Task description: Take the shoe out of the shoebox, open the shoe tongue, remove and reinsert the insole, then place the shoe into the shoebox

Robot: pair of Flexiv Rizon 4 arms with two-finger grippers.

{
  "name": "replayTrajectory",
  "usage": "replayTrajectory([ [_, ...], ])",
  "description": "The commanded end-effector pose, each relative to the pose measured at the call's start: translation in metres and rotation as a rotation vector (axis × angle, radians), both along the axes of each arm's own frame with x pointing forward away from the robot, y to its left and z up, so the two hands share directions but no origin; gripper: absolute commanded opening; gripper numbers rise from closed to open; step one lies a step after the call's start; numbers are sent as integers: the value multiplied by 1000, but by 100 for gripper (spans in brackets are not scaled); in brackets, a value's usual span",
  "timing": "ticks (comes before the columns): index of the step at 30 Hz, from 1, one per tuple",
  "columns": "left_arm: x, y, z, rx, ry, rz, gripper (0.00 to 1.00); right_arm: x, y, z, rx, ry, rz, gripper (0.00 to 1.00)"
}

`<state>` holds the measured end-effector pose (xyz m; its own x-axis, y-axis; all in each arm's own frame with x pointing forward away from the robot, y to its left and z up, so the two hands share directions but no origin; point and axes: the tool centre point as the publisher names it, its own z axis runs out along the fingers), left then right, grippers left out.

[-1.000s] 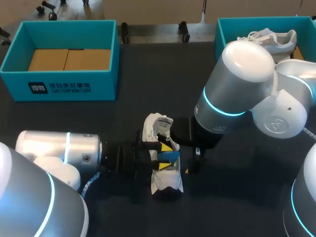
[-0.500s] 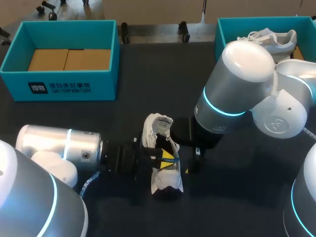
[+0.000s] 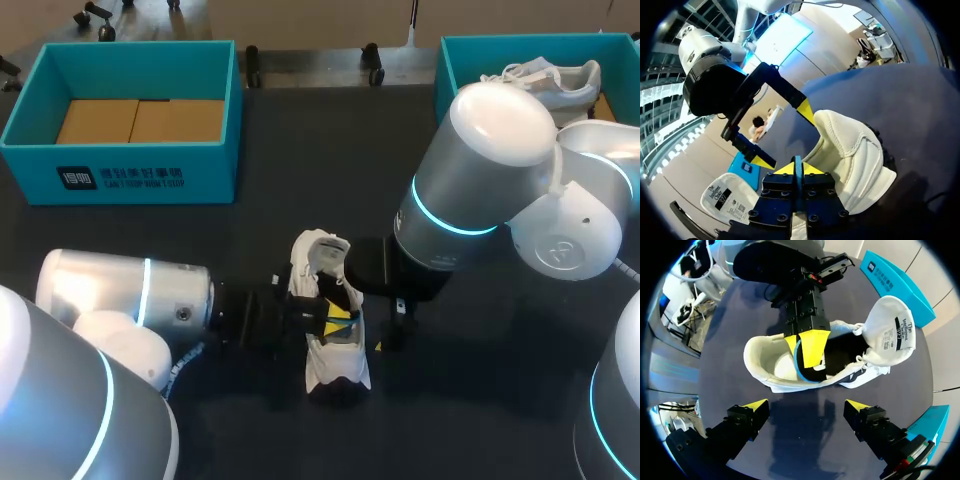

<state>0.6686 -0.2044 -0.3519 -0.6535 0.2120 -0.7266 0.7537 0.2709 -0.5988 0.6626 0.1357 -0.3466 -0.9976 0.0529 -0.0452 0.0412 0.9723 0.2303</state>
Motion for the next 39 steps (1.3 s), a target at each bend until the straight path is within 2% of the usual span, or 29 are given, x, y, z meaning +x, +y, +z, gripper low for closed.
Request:
replayTrajectory([
  [1, -2, 5, 1, -5, 7, -10, 0, -1, 0, -1, 0, -3, -1, 100],
  [2, -3, 6, 3, -7, 16, -15, 4, -1, 0, -1, 0, -3, -1, 100],
  [3, -4, 8, 5, -10, 19, -16, 28, -1, 0, -1, 0, -3, -1, 100],
  [4, -6, 9, 6, -15, 34, -25, 42, -1, 0, -1, 0, -3, -1, 100],
  [7, -9, 13, 12, -22, 57, -36, 62, -1, 0, -1, 0, -3, -1, 100],
  [9, -11, 16, 15, -23, 65, -40, 67, -1, 0, -1, 0, -3, -1, 100],
  [13, -14, 22, 25, -29, 97, -54, 73, -1, 0, -1, 0, -3, -1, 100],
  [17, -15, 26, 34, -35, 124, -66, 71, -1, 0, -1, 0, -3, -1, 100],
  [21, -17, 28, 41, -41, 153, -85, 73, -1, 0, -1, 0, -3, -1, 100],
  [24, -18, 26, 44, -39, 151, -90, 70, -1, 0, -1, 0, -3, -1, 100],
  [27, -18, 25, 47, -32, 148, -97, 57, -1, 0, -1, 0, -3, -1, 100],
  [39, -16, 39, 52, 60, 171, -154, 61, -1, 0, -1, 0, -3, -1, 100],
])
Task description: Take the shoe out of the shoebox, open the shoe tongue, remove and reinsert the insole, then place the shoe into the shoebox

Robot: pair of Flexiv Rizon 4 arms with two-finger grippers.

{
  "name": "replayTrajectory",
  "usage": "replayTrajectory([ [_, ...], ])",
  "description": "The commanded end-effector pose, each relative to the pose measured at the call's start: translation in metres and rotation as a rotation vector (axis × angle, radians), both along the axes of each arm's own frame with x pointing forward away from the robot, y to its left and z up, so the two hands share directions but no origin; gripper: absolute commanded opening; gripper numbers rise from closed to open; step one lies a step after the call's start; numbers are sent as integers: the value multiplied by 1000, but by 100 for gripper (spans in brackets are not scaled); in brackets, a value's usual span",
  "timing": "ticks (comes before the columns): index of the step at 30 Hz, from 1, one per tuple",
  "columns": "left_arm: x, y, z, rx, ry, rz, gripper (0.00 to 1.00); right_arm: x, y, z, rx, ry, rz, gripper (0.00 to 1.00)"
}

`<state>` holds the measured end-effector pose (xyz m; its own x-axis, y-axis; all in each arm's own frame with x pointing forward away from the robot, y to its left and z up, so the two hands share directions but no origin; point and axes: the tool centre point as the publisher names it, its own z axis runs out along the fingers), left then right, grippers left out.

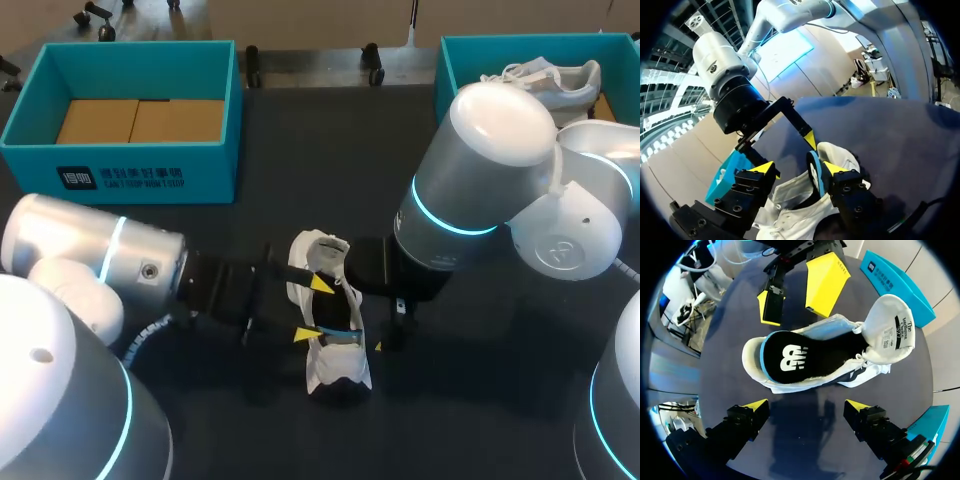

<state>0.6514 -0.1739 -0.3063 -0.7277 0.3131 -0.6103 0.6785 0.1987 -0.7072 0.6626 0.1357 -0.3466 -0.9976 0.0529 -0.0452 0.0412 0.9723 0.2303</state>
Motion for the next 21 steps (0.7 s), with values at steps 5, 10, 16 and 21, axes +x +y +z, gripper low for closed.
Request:
replayTrajectory([
  [5, 1, 20, 10, 84, 4, -76, 58, -1, -8, 7, 3, -9, 5, 100],
  [10, 1, 33, 16, 148, 3, -138, 51, 0, -30, 25, 12, -31, 19, 100],
  [16, 4, 50, 20, 276, 13, -224, 47, 2, -72, 41, 7, -17, 18, 100],
  [21, 5, 59, 21, 363, 30, -286, 46, 6, -96, 47, -3, 45, 48, 100],
])
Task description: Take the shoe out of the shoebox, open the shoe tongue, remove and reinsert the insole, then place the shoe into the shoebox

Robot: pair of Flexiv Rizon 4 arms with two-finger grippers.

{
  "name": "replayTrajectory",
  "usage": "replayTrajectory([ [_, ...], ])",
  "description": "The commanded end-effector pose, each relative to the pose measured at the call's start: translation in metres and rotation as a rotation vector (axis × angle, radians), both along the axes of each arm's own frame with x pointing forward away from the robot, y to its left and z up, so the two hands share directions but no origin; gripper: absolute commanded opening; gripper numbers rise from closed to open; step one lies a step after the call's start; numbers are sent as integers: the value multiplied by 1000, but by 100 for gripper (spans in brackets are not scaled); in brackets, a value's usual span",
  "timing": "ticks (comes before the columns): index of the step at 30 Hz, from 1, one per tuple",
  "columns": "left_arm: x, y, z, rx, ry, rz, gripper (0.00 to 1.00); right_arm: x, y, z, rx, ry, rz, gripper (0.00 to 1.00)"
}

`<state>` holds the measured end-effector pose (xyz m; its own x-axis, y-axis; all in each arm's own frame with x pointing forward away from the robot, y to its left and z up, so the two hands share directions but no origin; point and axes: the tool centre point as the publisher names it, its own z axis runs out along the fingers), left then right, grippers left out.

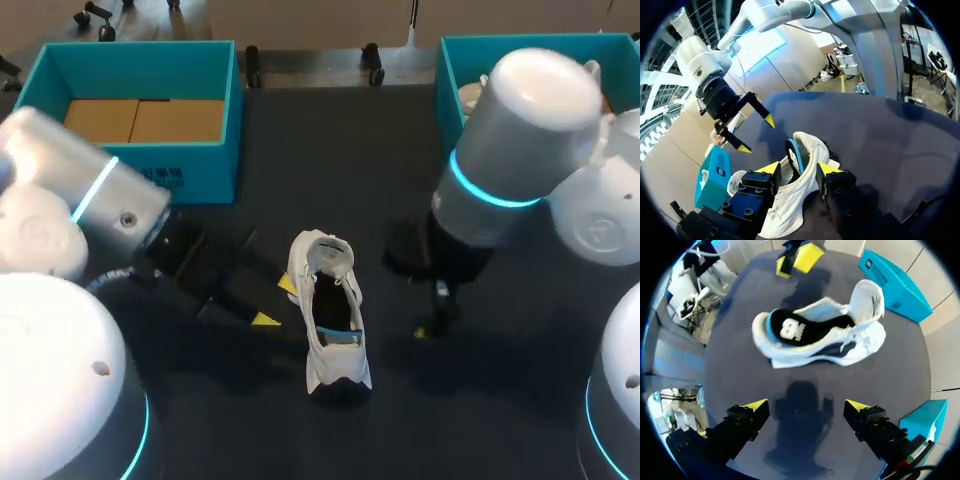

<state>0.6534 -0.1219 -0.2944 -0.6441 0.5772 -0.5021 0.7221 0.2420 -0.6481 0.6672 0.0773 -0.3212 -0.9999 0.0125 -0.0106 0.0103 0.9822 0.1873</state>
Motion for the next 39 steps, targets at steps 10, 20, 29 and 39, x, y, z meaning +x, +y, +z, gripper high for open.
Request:
replayTrajectory([
  [10, 9, 18, 23, 228, 48, -192, 49, 1, -38, 22, 40, 10, 8, 100],
  [20, 6, 39, 45, 458, 19, -264, 50, 1, -38, 22, 40, 10, 8, 100],
  [29, 15, 52, 72, 642, 74, -379, 0, 1, -38, 22, 40, 10, 8, 100],
  [39, 24, 52, 81, 643, 81, -406, 0, 1, -38, 22, 40, 10, 8, 100],
])
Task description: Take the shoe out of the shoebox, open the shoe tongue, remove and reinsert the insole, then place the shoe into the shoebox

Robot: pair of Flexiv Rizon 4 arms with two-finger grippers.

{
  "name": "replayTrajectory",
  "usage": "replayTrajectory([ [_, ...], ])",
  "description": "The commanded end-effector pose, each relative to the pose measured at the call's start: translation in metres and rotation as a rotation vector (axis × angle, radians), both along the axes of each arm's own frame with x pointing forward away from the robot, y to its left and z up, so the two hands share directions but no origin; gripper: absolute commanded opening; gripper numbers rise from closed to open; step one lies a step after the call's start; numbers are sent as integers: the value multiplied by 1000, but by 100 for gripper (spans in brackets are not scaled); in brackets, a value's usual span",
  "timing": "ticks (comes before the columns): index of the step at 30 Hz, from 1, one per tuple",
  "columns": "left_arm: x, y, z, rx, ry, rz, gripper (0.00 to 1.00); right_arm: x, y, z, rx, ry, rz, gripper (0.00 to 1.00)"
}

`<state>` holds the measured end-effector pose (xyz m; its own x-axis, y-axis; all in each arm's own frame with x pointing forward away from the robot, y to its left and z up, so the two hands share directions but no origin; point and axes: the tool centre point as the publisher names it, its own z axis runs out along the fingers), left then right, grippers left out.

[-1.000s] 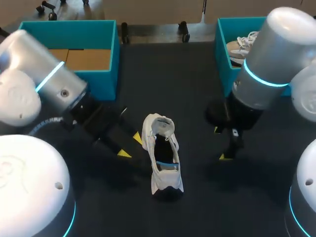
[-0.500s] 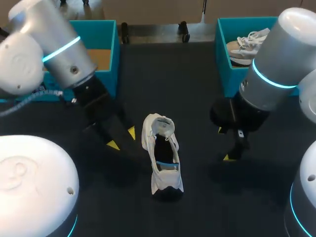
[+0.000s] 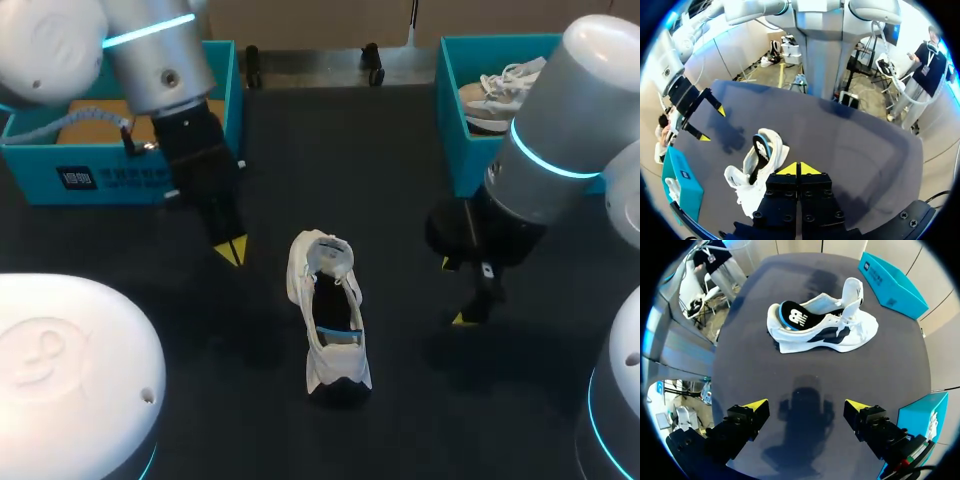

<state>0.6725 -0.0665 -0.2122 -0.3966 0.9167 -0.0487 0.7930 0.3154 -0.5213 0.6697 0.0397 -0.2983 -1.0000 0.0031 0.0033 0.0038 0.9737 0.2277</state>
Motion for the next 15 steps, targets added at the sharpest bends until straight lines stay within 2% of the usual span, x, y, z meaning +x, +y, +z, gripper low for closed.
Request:
replayTrajectory([
  [1, 4, -4, -1, 93, 41, -62, 0, -1, 0, -1, -1, -3, -2, 100],
  [9, 4, -4, -1, 93, 41, -62, 0, -1, 0, -1, -1, -3, -2, 100],
  [10, 4, -10, -4, 101, 35, -88, 0, -1, 0, -1, -1, -3, -2, 100],
  [13, -1, -23, -9, 108, 36, -171, 0, 5, -18, 9, -13, -20, 12, 100],
  [15, -5, -32, -14, 123, 24, -226, 0, 7, -33, 16, -49, 1, 16, 100],
])
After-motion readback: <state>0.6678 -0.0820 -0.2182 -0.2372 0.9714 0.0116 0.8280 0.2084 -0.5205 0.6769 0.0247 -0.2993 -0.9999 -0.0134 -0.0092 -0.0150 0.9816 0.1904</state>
